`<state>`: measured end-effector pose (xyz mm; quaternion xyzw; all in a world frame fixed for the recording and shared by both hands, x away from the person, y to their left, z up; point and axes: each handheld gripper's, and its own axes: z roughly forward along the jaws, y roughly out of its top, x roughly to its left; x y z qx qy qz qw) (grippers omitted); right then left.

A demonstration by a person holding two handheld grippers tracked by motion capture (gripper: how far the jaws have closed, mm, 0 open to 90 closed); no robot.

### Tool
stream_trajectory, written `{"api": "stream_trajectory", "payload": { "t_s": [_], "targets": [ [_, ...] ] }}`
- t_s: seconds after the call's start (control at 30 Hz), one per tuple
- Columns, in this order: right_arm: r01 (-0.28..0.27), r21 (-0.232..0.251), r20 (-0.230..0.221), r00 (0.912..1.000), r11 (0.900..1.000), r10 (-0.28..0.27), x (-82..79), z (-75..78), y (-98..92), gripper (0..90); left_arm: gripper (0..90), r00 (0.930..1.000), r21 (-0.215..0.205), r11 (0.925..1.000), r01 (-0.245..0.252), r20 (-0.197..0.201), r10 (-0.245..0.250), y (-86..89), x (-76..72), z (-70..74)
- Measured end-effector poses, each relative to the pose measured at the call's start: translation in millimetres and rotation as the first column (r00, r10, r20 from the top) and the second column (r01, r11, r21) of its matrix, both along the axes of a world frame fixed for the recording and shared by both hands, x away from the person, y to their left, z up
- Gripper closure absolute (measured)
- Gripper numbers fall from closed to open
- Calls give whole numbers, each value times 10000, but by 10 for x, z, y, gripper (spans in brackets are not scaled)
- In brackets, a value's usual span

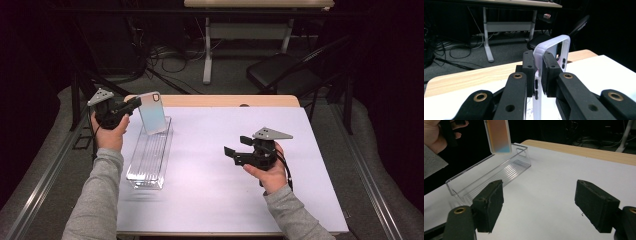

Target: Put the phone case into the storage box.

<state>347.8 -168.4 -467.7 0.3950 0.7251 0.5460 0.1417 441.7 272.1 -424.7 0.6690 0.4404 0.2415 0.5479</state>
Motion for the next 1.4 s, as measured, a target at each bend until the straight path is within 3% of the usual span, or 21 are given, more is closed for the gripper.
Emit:
{"api": "stream_trajectory", "payload": {
  "t_s": [0.4,0.83,1.4],
  "targets": [
    [100,384,-214,9997,9992,-92,11,-8,-10,188,828,10000,120,9999,6,-88,-5,-19,120,-112],
    [-90,452,-455,9989,9989,110,17,-29,-4,162,828,9999,384,9992,147,-47,-145,-49,224,-214],
    [120,388,-547,9985,9992,-98,28,-49,-27,151,828,9997,247,9994,232,-24,-231,-41,353,-336]
  ]
}}
